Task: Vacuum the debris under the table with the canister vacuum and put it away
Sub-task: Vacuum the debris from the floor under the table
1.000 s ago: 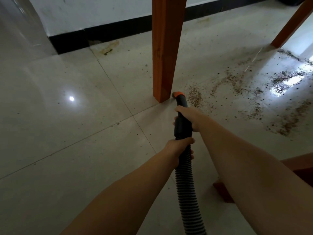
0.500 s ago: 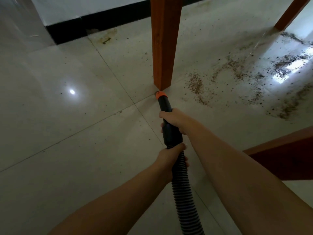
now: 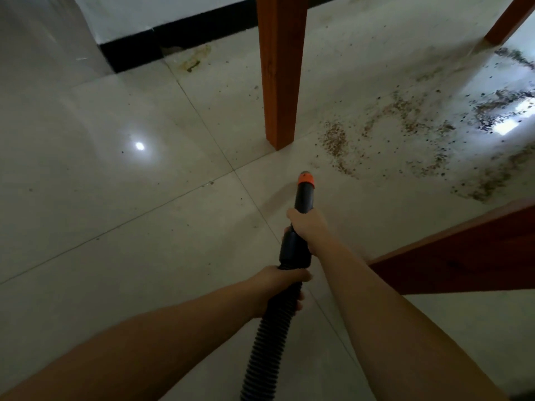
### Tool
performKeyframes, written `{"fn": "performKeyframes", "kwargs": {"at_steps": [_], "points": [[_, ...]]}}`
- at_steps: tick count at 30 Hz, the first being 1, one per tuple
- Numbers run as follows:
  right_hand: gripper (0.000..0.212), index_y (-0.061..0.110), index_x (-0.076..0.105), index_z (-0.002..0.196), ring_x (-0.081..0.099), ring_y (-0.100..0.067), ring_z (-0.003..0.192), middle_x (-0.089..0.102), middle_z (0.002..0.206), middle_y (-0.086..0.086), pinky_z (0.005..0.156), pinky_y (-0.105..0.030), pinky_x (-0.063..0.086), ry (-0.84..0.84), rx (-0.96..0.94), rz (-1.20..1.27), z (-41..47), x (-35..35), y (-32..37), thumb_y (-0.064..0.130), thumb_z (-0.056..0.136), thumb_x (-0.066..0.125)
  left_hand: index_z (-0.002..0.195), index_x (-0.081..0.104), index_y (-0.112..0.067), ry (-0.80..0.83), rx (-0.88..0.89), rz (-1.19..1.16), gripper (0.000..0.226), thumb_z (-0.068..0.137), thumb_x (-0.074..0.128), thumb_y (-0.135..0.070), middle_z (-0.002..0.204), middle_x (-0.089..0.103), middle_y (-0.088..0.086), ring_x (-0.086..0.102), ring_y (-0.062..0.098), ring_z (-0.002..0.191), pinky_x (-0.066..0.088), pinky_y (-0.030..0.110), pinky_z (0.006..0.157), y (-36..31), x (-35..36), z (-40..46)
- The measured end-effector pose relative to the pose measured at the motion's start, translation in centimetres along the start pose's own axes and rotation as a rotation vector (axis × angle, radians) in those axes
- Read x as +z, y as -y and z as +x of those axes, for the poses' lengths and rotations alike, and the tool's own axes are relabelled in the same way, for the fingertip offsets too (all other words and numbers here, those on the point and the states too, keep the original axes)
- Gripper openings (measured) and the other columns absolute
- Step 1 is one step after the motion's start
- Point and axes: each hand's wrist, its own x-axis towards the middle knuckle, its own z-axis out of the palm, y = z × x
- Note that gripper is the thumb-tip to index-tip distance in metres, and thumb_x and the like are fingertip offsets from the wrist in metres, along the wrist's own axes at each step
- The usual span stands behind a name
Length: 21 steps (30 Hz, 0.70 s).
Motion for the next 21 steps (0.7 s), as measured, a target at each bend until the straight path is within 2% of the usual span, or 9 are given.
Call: {"fn": "performKeyframes", "kwargs": {"at_steps": [2, 5, 7, 9, 11, 14, 19, 21], "points": [[0.049, 0.006, 0.042, 0.131, 0.057, -0.029, 0.091, 0.056, 0.111, -0.013, 0.077, -0.041, 0.051, -0.047, 0.025, -0.022, -0.7, -1.5, -0.3, 0.030, 0.090, 0.056, 0.101, 0.055, -0.001, -0.032, -0.008, 0.134, 0.027, 0.087, 0.068, -0.021, 0.072, 0.059, 0.011, 0.058, 0.020, 0.054, 0.052, 0.030, 0.051, -0.5, 1.3, -0.4], [0.054, 0.006, 0.037, 0.138, 0.054, -0.033, 0.099, 0.053, 0.121, -0.015, 0.082, -0.043, 0.048, -0.011, 0.131, -0.066, -2.0, -4.5, 0.0, 0.032, 0.094, 0.053, 0.108, 0.053, 0.000, -0.045, -0.054, 0.251, 0.030, 0.087, 0.067, -0.017, 0.071, 0.056, 0.010, 0.057, 0.019, 0.053, 0.052, 0.026, 0.045, -2.0, 4.3, -1.9], [0.056, 0.005, 0.033, 0.142, 0.055, -0.036, 0.111, 0.052, 0.129, -0.016, 0.087, -0.043, 0.048, 0.040, 0.193, -0.096, -2.8, -6.0, 1.1, 0.035, 0.097, 0.049, 0.107, 0.051, -0.001, -0.060, -0.075, 0.296, 0.030, 0.088, 0.066, -0.018, 0.074, 0.057, 0.011, 0.058, 0.019, 0.055, 0.053, 0.027, 0.045, -3.5, 5.4, -2.9], [0.058, 0.006, 0.028, 0.145, 0.054, -0.035, 0.116, 0.049, 0.136, -0.015, 0.084, -0.041, 0.047, 0.091, 0.223, -0.120, -3.0, -6.3, 3.0, 0.037, 0.099, 0.045, 0.106, 0.048, -0.003, -0.105, -0.068, 0.318, 0.030, 0.089, 0.065, -0.020, 0.077, 0.058, 0.012, 0.058, 0.019, 0.058, 0.053, 0.027, 0.042, -5.2, 5.1, -3.6], [0.058, 0.007, 0.028, 0.146, 0.052, -0.035, 0.120, 0.047, 0.139, -0.015, 0.085, -0.041, 0.048, 0.093, 0.223, -0.135, -2.5, -6.2, 4.7, 0.036, 0.099, 0.045, 0.108, 0.046, -0.004, -0.137, -0.037, 0.299, 0.031, 0.089, 0.064, -0.020, 0.080, 0.058, 0.013, 0.059, 0.020, 0.060, 0.054, 0.030, 0.047, -6.7, 4.4, -3.7], [0.058, 0.005, 0.031, 0.144, 0.052, -0.037, 0.118, 0.048, 0.137, -0.017, 0.099, -0.046, 0.047, 0.071, 0.201, -0.104, -0.2, -5.0, 5.8, 0.037, 0.098, 0.046, 0.111, 0.048, -0.004, -0.125, 0.008, 0.256, 0.033, 0.088, 0.065, -0.019, 0.077, 0.057, 0.013, 0.058, 0.021, 0.059, 0.053, 0.031, 0.050, -7.3, 3.3, -1.9], [0.058, 0.007, 0.035, 0.142, 0.055, -0.038, 0.116, 0.052, 0.133, -0.018, 0.100, -0.051, 0.047, 0.005, 0.182, -0.004, 3.0, -2.7, 4.5, 0.036, 0.095, 0.052, 0.105, 0.055, -0.002, -0.114, 0.033, 0.226, 0.028, 0.085, 0.068, -0.017, 0.070, 0.057, 0.012, 0.057, 0.020, 0.053, 0.050, 0.027, 0.042, -6.2, 1.5, 1.2], [0.052, 0.009, 0.041, 0.135, 0.060, -0.038, 0.108, 0.059, 0.122, -0.019, 0.097, -0.053, 0.049, 0.012, 0.167, 0.091, 3.4, -2.4, 4.3, 0.032, 0.091, 0.057, 0.102, 0.055, -0.003, -0.098, 0.048, 0.206, 0.025, 0.085, 0.068, -0.014, 0.069, 0.056, 0.012, 0.056, 0.021, 0.051, 0.051, 0.028, 0.043, -6.2, 1.2, 1.2]]}}
